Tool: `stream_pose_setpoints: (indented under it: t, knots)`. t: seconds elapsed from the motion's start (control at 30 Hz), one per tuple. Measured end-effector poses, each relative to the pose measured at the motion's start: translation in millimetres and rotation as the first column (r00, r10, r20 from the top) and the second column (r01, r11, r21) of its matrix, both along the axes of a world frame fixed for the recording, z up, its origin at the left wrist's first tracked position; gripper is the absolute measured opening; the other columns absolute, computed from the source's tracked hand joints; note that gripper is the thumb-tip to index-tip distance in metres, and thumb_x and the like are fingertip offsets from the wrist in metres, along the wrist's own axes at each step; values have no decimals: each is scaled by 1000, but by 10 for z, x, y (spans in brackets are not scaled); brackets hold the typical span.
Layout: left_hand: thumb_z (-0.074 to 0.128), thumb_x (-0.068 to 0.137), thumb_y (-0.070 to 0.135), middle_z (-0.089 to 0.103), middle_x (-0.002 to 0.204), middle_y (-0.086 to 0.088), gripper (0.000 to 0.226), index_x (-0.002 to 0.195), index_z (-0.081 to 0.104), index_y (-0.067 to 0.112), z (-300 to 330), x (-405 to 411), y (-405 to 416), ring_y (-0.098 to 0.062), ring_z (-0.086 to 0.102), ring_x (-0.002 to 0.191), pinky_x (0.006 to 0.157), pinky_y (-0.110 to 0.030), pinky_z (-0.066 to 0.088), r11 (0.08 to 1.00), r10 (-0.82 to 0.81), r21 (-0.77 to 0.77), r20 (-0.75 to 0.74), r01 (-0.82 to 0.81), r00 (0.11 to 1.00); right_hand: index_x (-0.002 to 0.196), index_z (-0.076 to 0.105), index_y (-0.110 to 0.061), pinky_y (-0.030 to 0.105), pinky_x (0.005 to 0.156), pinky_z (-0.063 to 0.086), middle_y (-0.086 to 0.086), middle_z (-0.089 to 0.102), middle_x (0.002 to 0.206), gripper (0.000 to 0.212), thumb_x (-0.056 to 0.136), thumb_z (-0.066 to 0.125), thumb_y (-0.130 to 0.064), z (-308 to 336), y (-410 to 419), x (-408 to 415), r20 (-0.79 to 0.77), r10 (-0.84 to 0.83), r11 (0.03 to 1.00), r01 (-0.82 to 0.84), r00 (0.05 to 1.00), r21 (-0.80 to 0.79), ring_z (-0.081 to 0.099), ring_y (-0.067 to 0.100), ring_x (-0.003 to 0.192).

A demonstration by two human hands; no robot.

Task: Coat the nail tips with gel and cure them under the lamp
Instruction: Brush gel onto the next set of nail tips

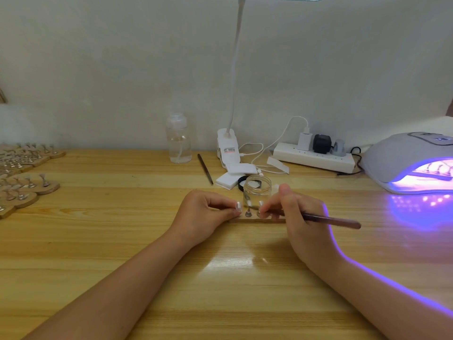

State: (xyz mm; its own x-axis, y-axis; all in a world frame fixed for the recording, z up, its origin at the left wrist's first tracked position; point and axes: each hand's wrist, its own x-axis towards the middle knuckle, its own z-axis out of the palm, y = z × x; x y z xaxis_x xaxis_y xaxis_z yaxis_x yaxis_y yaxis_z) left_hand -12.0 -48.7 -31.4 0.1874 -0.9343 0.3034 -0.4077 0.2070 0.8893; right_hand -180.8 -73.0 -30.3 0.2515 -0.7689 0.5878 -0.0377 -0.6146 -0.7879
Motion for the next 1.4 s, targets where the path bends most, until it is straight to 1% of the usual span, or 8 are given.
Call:
stream_pose_setpoints:
  t: [0.33, 0.47, 0.57, 0.7, 0.83, 0.97, 1.07, 1.4]
  knots:
    - [75, 71, 5, 70, 77, 10, 14, 73, 74, 18, 9, -10, 10, 3, 63, 74, 71, -8, 47, 1000, -14, 4, 48, 14, 999, 65, 66, -25, 11, 65, 42, -14, 64, 64, 42, 86, 35, -45, -1, -4, 8, -121, -42, 993, 28, 992, -110, 59, 1, 68]
    - [74, 72, 5, 70, 76, 9, 11, 75, 74, 16, 17, -14, 21, 5, 61, 71, 66, -5, 44, 1000, -12, 16, 50, 11, 999, 58, 67, -16, 27, 64, 50, 0, 66, 62, 50, 85, 37, -46, -26, 2, -6, -86, -15, 997, 8, 996, -80, 62, 8, 61]
    - [73, 72, 5, 70, 76, 8, 12, 75, 74, 17, 21, -18, 23, 4, 61, 71, 67, -6, 44, 1000, -5, 24, 43, 4, 999, 65, 68, -20, 16, 65, 44, -14, 63, 63, 45, 88, 36, -43, -12, -8, 4, -154, -74, 982, 45, 985, -181, 60, 1, 67]
    - [73, 72, 6, 68, 74, 9, 19, 70, 73, 24, 32, -25, 34, 4, 60, 71, 67, -6, 44, 1000, 1, 15, 59, -2, 998, 59, 67, -19, 13, 59, 44, -5, 65, 59, 49, 86, 36, -47, -23, -2, 2, -107, -31, 994, 20, 994, -103, 61, 4, 60]
    - [72, 73, 6, 69, 78, 4, 14, 77, 75, 19, 42, -24, 33, -1, 60, 75, 67, -6, 43, 1000, 0, 27, 69, -2, 998, 68, 69, -21, 14, 65, 43, -17, 62, 63, 46, 89, 35, -44, -7, -14, 4, -176, -89, 979, 54, 980, -197, 60, 0, 68]
    - [72, 73, 5, 68, 76, 5, 16, 74, 74, 20, 44, -29, 43, -1, 60, 75, 68, -6, 44, 1000, 2, 21, 75, -3, 997, 59, 67, -19, 20, 61, 48, -5, 65, 60, 52, 85, 35, -49, -25, -4, -4, -121, -44, 994, 32, 992, -103, 61, 5, 62]
    - [73, 73, 5, 68, 76, 5, 15, 75, 74, 20, 47, -29, 38, -2, 60, 75, 68, -8, 44, 1000, 1, 21, 73, -2, 997, 68, 70, -17, 20, 66, 46, -15, 64, 64, 49, 88, 34, -44, -10, -14, 2, -177, -85, 980, 51, 981, -190, 61, 3, 69]
    - [73, 72, 4, 67, 74, 4, 30, 67, 69, 32, 55, -31, 52, -10, 62, 78, 74, -19, 48, 1000, -11, 0, 106, 11, 994, 62, 68, -23, 24, 64, 49, -11, 64, 61, 48, 86, 35, -49, -17, -13, 10, -168, -62, 991, 41, 984, -124, 61, 4, 66]
